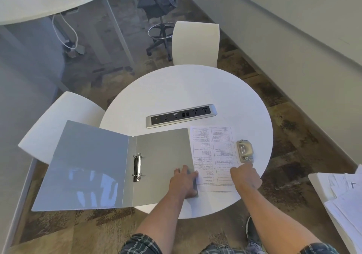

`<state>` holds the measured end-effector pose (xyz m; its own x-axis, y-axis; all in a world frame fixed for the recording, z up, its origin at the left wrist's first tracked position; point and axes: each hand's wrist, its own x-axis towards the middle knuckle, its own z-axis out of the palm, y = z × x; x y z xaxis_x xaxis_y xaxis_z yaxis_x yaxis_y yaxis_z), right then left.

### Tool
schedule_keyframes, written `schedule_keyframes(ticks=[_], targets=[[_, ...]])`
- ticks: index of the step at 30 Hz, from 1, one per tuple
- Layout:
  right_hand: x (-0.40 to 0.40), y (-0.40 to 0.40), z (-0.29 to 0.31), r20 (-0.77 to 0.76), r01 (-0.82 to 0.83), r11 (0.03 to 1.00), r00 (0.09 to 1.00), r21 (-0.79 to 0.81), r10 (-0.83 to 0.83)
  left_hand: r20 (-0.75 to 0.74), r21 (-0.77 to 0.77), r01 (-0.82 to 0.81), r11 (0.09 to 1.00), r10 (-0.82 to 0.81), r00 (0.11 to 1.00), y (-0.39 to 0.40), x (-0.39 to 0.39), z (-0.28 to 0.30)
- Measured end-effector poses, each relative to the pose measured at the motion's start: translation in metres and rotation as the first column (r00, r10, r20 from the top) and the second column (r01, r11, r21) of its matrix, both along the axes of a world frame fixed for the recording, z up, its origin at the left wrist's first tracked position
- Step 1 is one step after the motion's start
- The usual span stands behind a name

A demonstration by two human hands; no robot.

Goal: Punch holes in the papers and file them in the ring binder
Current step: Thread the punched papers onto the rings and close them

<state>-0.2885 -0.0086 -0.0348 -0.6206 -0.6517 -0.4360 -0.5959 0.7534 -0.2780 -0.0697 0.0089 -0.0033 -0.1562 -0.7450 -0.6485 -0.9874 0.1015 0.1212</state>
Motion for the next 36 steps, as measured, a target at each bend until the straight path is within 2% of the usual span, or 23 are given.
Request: schedule_keyframes(ticks=[2,4,6,8,10,12,13,14,15,20,23,25,29,31,33,36], targets=[[0.001,0.001,0.001,-0.055,-0.038,0.999,0.998,-0.003,0.038,-0.003,-0.001,-0.005,1.000,0.005,1.000,0.000,0.000,0.000],[0.002,0.000,0.003,-0.047,-0.044,0.999,0.998,-0.006,0.044,-0.004,0.003,-0.011,1.000,0.011,1.000,0.000,-0.001,0.002],[-0.001,-0.001,-0.001,0.036,-0.012,1.000,0.999,-0.004,0.012,-0.004,0.006,-0.020,1.000,0.020,1.000,-0.001,-0.002,0.002],[-0.006,-0.003,-0.005,0.227,0.031,0.999,0.974,-0.023,-0.025,-0.005,0.005,-0.026,1.000,0.026,1.000,-0.001,-0.003,0.000],[-0.006,-0.004,-0.003,0.502,0.137,0.987,0.861,-0.079,-0.079,-0.006,0.001,-0.027,1.000,0.027,1.000,0.000,-0.002,-0.002],[-0.004,-0.005,0.006,0.760,0.273,0.960,0.635,-0.055,-0.137,-0.003,-0.003,-0.018,1.000,0.018,1.000,0.000,-0.002,-0.002],[-0.003,-0.004,0.011,0.837,0.308,0.951,0.528,-0.029,-0.145,-0.001,-0.003,-0.013,1.000,0.013,1.000,0.000,-0.002,-0.002],[-0.003,-0.002,0.016,0.878,0.325,0.945,0.461,-0.029,-0.131,0.001,-0.001,-0.013,1.000,0.013,1.000,0.000,-0.002,-0.002],[-0.004,-0.001,0.017,0.878,0.325,0.944,0.467,-0.064,-0.101,0.003,0.001,-0.014,1.000,0.014,1.000,0.000,-0.002,-0.001],[-0.018,0.007,0.015,0.762,0.295,0.923,0.648,-0.247,-0.003,0.006,0.003,-0.017,1.000,0.017,1.000,0.000,-0.002,0.000],[-0.025,0.004,0.017,0.592,0.037,0.963,0.795,-0.266,0.133,0.008,-0.002,-0.019,1.000,0.019,1.000,0.000,-0.003,0.001],[-0.026,0.000,0.021,0.535,-0.096,0.962,0.815,-0.255,0.223,-0.003,-0.001,-0.028,1.000,0.028,1.000,-0.001,-0.003,0.002],[-0.023,-0.007,0.035,0.525,-0.151,0.942,0.798,-0.301,0.296,-0.027,0.044,-0.066,0.997,0.067,0.997,-0.005,-0.006,0.006],[-0.024,-0.009,0.043,0.461,-0.123,0.931,0.842,-0.343,0.281,-0.056,0.088,-0.102,0.991,0.107,0.993,-0.005,-0.008,0.006],[-0.030,-0.011,0.050,0.418,-0.027,0.902,0.880,-0.432,0.226,-0.096,0.126,-0.139,0.982,0.152,0.984,-0.006,-0.007,0.004],[-0.041,-0.013,0.057,0.529,0.184,0.833,0.836,-0.522,0.147,-0.162,0.058,-0.210,0.976,0.217,0.963,-0.005,0.000,0.003]])
